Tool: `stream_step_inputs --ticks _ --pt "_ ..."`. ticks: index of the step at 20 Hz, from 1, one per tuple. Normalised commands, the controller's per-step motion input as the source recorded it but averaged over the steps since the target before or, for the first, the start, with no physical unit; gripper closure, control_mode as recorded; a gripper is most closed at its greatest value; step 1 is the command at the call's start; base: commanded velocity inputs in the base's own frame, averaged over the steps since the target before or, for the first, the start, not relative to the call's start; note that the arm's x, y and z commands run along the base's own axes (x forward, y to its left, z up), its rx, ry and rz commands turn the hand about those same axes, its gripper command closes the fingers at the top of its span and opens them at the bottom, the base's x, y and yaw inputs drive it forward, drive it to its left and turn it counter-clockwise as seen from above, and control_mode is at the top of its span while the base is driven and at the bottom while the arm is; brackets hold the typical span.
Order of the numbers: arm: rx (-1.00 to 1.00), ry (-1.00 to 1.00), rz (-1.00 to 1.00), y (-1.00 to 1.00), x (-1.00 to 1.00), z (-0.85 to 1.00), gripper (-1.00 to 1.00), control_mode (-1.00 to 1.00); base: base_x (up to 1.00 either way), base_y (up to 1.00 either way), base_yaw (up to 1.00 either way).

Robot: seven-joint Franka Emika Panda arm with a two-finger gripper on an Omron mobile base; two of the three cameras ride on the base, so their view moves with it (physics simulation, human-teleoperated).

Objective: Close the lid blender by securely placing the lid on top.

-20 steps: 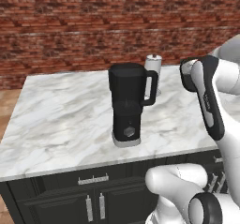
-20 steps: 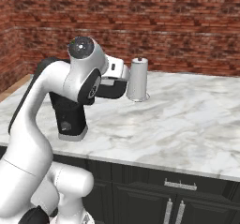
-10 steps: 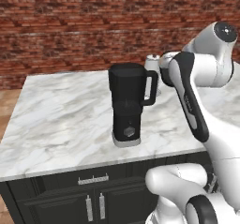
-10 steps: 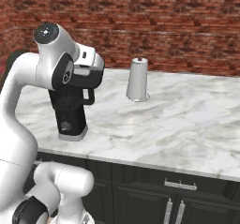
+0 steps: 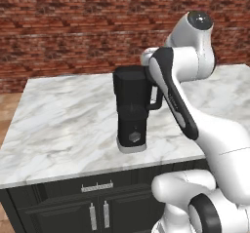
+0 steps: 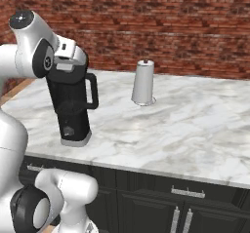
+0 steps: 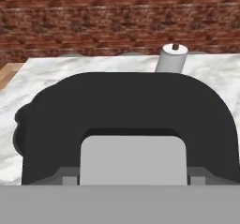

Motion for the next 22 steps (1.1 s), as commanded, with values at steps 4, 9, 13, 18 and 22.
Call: stream_step_inputs --ticks 4,9,13,18,22 --pt "0.00 0.14 0.00 0.35 0.20 0.34 1.00 -1.00 0.00 0.00 0.00" --pt "0.00 0.18 0.00 0.31 0.19 0.26 1.00 -1.00 0.00 0.00 0.00" --pt "0.01 0.09 0.00 0.19 0.04 0.00 1.00 -1.00 0.00 0.00 0.00" --pt "0.01 0.06 0.00 0.10 0.05 0.00 1.00 -1.00 0.00 0.00 0.00" --pt "0.00 0.11 0.00 0.02 0.17 0.00 1.00 -1.00 0.00 0.00 0.00"
